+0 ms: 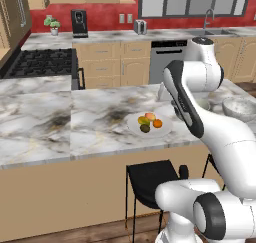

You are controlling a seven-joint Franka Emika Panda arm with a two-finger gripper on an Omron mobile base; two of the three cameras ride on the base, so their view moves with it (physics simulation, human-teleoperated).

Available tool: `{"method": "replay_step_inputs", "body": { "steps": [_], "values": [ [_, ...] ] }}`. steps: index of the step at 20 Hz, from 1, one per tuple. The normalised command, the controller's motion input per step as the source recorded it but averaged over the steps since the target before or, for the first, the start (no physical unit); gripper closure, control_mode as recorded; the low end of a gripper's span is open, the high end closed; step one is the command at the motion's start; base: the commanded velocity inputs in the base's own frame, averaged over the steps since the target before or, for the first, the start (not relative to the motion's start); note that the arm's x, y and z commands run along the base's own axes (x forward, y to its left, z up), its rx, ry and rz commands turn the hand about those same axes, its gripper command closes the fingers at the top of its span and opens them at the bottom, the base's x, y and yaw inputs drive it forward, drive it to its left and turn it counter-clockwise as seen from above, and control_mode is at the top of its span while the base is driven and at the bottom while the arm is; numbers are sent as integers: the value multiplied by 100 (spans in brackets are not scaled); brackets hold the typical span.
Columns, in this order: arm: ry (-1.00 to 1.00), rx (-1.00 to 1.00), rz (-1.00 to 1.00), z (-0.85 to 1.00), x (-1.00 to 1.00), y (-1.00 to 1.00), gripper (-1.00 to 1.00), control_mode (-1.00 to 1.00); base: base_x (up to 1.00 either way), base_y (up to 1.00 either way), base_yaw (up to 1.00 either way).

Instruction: Take the fruits from the plate on the dining counter and place two fruits in each bowl.

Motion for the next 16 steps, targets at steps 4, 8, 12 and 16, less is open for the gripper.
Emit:
{"method": "replay_step_inputs", "body": {
  "steps": [4, 8, 12, 16],
  "values": [
    [1, 0, 0, -29, 10, 1, -100, -100, 0, 0, 0],
    [5, 0, 0, -57, 81, 12, -100, -100, 0, 0, 0],
    [0, 0, 0, -56, 100, 22, -100, -100, 0, 0, 0],
    [0, 0, 0, -61, 78, 10, -100, -100, 0, 0, 0]
  ]
}}
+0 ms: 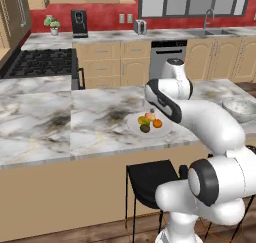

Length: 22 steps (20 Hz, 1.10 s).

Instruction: Take the fruits from the plate on the dining counter and place two fruits in each bowl.

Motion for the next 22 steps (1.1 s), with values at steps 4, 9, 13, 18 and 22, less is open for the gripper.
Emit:
{"method": "replay_step_inputs", "body": {
  "steps": [4, 9, 13, 18, 22],
  "values": [
    [-1, 0, 0, -57, 48, 0, -100, -100, 0, 0, 0],
    [-9, 0, 0, -62, 32, 0, -100, -100, 0, 0, 0],
    [0, 0, 0, -67, 18, 0, -100, -100, 0, 0, 0],
    [0, 0, 0, -59, 38, 1, -100, -100, 0, 0, 0],
    [0, 0, 0, -27, 29, 2, -100, -100, 0, 0, 0]
  ]
}}
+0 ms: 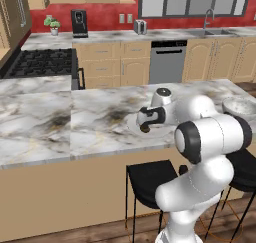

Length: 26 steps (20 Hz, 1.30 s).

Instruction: Take the fruits from the plate on the dining counter and place two fruits in each bowl.

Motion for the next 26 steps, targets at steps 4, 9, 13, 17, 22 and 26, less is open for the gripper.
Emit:
{"method": "replay_step_inputs", "body": {
  "steps": [4, 9, 13, 17, 22, 26],
  "values": [
    [0, 0, 0, -21, 31, 1, -100, -100, 0, 0, 0],
    [4, 0, 0, -26, 22, 12, -100, -100, 0, 0, 0],
    [5, 0, 0, -11, 21, 11, -100, -100, 0, 0, 0],
    [4, 0, 0, -9, 29, 2, -100, -100, 0, 0, 0],
    [2, 0, 0, -28, 12, 0, -100, -100, 0, 0, 0],
    [0, 0, 1, -26, 15, 0, -100, -100, 0, 0, 0]
  ]
}}
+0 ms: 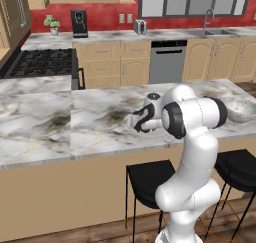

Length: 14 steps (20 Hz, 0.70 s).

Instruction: Take the fruits from the plate on the dining counter and place two fruits in each bowl.

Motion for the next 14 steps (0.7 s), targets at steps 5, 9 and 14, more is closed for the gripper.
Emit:
{"method": "replay_step_inputs", "body": {
  "steps": [5, 9, 14],
  "values": [
    [1, 0, 0, -5, 21, 0, -100, -100, 0, 0, 0],
    [1, 0, 0, -2, 20, 0, -100, -100, 0, 0, 0],
    [0, 0, 0, -4, 6, 0, 100, -100, 0, 0, 0]
  ]
}}
